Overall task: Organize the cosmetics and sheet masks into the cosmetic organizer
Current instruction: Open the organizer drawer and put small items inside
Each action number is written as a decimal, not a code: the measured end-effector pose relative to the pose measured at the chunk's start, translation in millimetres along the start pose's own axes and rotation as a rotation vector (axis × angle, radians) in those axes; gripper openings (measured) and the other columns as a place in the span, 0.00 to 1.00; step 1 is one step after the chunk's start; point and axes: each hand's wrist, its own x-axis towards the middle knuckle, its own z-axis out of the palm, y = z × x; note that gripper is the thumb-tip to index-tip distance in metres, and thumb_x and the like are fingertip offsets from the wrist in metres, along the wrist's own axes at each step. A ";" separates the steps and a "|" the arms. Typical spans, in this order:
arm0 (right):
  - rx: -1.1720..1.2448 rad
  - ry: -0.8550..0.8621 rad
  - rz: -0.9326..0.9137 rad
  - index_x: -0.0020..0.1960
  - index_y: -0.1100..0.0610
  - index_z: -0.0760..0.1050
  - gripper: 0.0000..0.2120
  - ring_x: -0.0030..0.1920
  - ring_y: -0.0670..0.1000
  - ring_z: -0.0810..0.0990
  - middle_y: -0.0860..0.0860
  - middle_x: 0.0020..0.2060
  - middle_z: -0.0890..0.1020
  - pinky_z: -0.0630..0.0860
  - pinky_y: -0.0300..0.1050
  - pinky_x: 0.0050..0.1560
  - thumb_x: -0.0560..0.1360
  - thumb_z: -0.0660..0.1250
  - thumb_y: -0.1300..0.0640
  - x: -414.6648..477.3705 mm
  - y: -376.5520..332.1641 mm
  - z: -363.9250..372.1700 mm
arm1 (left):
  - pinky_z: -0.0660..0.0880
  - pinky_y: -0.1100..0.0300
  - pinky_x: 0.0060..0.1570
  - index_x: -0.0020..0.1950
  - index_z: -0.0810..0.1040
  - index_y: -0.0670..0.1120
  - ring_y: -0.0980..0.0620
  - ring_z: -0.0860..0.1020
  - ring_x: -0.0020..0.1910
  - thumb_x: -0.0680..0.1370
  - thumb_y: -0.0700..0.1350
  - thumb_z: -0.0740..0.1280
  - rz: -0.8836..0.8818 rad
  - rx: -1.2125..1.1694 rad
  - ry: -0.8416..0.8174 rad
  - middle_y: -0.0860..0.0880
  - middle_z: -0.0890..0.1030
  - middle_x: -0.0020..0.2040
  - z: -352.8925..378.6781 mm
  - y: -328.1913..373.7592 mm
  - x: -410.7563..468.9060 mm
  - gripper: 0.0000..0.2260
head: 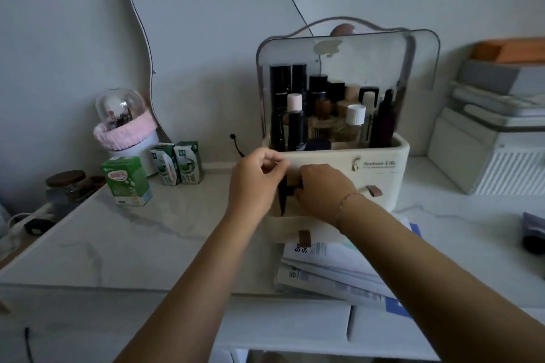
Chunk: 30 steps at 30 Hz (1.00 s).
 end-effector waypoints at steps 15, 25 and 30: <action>0.323 0.375 -0.274 0.59 0.55 0.75 0.17 0.52 0.49 0.76 0.49 0.55 0.76 0.74 0.41 0.51 0.74 0.65 0.47 -35.4 40.7 2.7 | 0.69 0.67 0.39 0.42 0.78 0.47 0.58 0.77 0.45 0.70 0.51 0.74 -0.009 0.108 0.082 0.56 0.80 0.42 -10.0 -24.3 -23.3 0.09; 0.141 0.142 -0.065 0.67 0.31 0.38 0.46 0.72 0.41 0.34 0.33 0.70 0.37 0.31 0.55 0.73 0.54 0.47 0.17 -128.6 117.6 61.8 | 0.63 0.60 0.66 0.67 0.70 0.53 0.59 0.63 0.70 0.72 0.64 0.64 0.205 0.114 -0.007 0.55 0.68 0.70 -4.6 -22.2 -64.8 0.27; 0.160 0.084 -0.048 0.64 0.26 0.31 0.45 0.71 0.43 0.30 0.31 0.65 0.26 0.41 0.58 0.74 0.52 0.45 0.18 -140.4 132.6 81.7 | 0.53 0.70 0.68 0.76 0.46 0.59 0.64 0.49 0.74 0.65 0.71 0.65 0.093 -0.033 -0.048 0.59 0.49 0.77 11.7 -43.7 -121.5 0.46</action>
